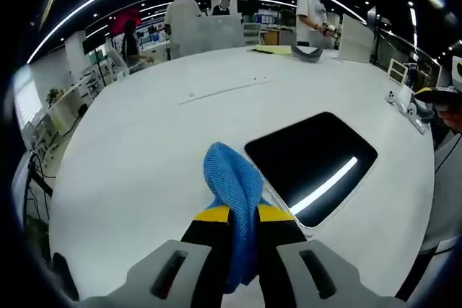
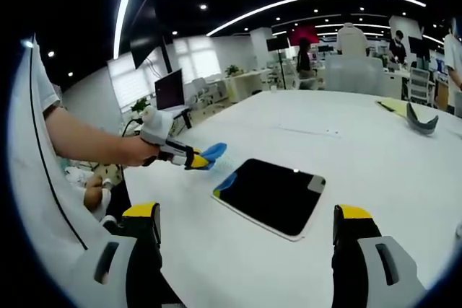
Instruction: Wipe the mirror surface with the cleaning cloth until all visible marks leave the cleaned area.
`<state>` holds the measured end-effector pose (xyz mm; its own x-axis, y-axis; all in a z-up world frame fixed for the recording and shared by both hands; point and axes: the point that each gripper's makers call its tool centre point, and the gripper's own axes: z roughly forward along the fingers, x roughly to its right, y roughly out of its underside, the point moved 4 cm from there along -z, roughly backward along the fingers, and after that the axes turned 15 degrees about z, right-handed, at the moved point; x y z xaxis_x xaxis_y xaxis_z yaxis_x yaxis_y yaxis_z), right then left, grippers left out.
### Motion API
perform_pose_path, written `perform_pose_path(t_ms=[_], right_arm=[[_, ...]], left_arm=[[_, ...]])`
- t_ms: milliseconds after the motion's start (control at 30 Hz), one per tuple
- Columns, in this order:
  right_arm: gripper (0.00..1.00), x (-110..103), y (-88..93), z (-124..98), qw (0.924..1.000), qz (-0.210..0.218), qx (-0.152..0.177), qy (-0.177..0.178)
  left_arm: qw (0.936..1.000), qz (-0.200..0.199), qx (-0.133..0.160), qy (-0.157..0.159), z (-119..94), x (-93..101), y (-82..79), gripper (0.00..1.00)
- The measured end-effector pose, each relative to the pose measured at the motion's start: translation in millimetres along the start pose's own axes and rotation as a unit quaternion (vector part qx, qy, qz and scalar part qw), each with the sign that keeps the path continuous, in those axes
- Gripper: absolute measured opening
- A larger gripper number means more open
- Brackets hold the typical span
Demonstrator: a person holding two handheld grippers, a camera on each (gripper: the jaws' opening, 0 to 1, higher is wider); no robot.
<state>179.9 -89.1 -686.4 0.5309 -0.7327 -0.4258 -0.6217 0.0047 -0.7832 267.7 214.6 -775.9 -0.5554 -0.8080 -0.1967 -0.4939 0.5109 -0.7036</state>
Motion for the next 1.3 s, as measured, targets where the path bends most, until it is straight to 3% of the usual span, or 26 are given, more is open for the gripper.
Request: perform_pose_path(t_ms=[667, 1300], right_arm=[[0.99, -2, -2.1, 12, 0.9999, 0.004, 0.003, -0.011], [0.99, 5, -5.9, 10, 0.9996, 0.026, 0.012, 0.005]], left_arm=[[0.9996, 0.001, -0.018, -0.021, -11, -26.8, 15.6, 0.09], [0.9995, -0.002, -0.031, -0.01, -2, -25.9, 24.2, 0.09]])
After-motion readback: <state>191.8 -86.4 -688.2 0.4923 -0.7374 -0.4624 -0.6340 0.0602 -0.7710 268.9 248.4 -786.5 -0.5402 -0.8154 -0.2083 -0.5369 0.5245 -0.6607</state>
